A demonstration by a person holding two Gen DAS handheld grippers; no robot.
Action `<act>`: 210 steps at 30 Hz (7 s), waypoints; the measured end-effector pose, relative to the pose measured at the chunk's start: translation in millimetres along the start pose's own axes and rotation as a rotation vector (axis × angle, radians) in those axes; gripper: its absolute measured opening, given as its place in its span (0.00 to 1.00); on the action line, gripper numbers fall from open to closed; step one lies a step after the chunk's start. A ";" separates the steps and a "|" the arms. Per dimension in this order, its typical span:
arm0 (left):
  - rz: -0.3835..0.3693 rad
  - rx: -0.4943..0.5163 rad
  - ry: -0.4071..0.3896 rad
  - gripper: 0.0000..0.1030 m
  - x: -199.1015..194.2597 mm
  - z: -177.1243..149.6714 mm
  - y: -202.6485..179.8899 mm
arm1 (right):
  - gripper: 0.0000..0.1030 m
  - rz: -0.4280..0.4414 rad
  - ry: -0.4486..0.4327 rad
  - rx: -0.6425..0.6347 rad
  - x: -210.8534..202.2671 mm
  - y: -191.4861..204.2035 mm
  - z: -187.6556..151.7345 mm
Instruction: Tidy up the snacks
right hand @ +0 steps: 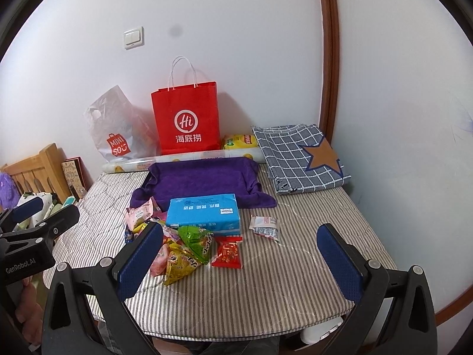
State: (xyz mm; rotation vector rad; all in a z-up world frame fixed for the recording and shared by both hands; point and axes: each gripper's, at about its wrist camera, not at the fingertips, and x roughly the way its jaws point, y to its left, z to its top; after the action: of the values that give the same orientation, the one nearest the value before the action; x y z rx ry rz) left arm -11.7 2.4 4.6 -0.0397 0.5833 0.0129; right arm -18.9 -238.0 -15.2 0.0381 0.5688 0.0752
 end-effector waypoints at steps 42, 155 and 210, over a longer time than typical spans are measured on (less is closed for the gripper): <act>0.019 -0.123 0.274 0.99 168.0 -32.1 74.5 | 0.82 -0.028 0.260 0.074 218.2 -61.9 -32.4; -0.283 0.026 0.204 0.55 160.6 73.8 -11.1 | 0.22 0.207 0.153 0.022 176.8 -15.3 67.9; -0.140 -0.041 0.343 0.55 371.4 125.8 54.2 | 0.22 0.241 0.288 -0.028 416.2 1.5 147.5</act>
State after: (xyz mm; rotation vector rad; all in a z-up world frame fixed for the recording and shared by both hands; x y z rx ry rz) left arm 366.3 62.2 -96.9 -0.1242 0.9220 -0.1204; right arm 410.1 -204.7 -114.2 0.0688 0.8489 0.3272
